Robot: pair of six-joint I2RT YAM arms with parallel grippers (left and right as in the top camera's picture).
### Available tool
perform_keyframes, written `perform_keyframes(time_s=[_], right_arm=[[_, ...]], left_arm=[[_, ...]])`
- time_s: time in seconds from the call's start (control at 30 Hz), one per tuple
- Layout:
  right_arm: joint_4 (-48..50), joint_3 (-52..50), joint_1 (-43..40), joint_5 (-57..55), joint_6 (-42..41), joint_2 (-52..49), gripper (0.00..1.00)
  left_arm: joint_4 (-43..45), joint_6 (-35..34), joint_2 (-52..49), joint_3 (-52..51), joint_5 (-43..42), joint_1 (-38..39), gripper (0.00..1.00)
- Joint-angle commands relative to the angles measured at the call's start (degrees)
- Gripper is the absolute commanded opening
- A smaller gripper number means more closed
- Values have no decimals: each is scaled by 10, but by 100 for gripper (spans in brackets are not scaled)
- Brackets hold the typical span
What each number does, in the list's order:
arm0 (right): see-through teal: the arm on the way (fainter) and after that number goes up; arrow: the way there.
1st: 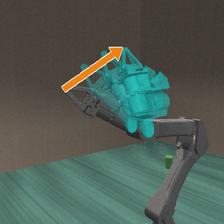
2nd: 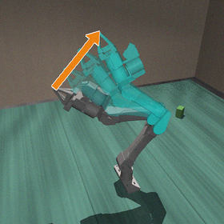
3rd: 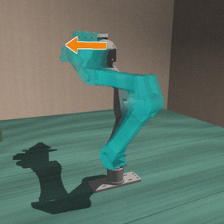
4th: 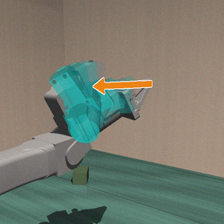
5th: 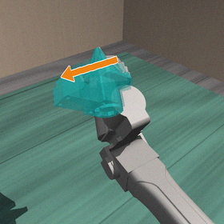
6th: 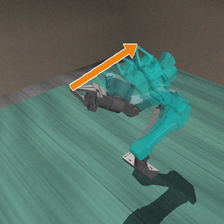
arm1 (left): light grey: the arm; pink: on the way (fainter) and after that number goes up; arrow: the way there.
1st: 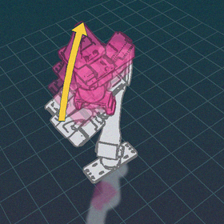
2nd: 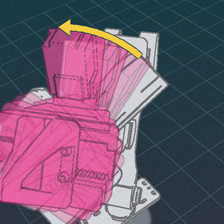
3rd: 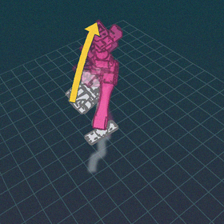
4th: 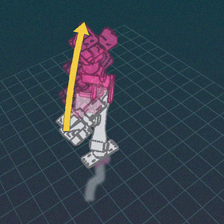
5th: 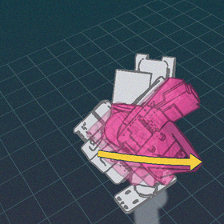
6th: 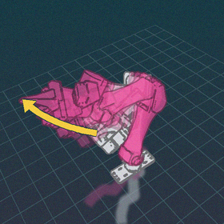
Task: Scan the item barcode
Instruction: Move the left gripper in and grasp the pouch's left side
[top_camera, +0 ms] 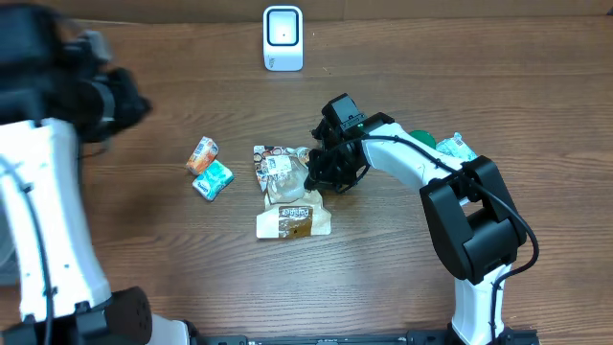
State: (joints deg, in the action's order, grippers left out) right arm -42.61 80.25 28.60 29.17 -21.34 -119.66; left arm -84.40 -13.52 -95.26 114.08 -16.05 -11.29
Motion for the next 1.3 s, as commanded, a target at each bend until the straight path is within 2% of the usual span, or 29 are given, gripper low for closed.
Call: perform_keyframes(time_s=[0.0,0.13,0.27,0.43,0.63,0.87,1.03,1.13,1.27], right_arm=[[1,-1,3,-4,3,6,4],[1,-1,3,-4,3,6,4],[1,-1,3,-4,3,6,4],[1,-1,3,-4,3,6,4],[0,-1,3,-4,3,6,4],[-1,-1,3,-4,3,6,5],[-1,-1,3,0,3,6,23],[0,-1,3,5,3,6,27],[4,-1,3,9,3,6,27]], left_arm=[[34,-9,-3,-84,12,58,5],[111,-23,-3,-201,-26,109,5],[230,-33,-3,-325,-90,154,5],[373,-100,-3,-456,-91,203,5],[499,-163,-3,-544,-90,233,4],[523,-169,-3,-574,-66,235,4],[537,-169,-3,-589,-8,235,4],[572,-169,-6,-602,-5,235,4],[607,-169,-20,-609,-7,235,4]])
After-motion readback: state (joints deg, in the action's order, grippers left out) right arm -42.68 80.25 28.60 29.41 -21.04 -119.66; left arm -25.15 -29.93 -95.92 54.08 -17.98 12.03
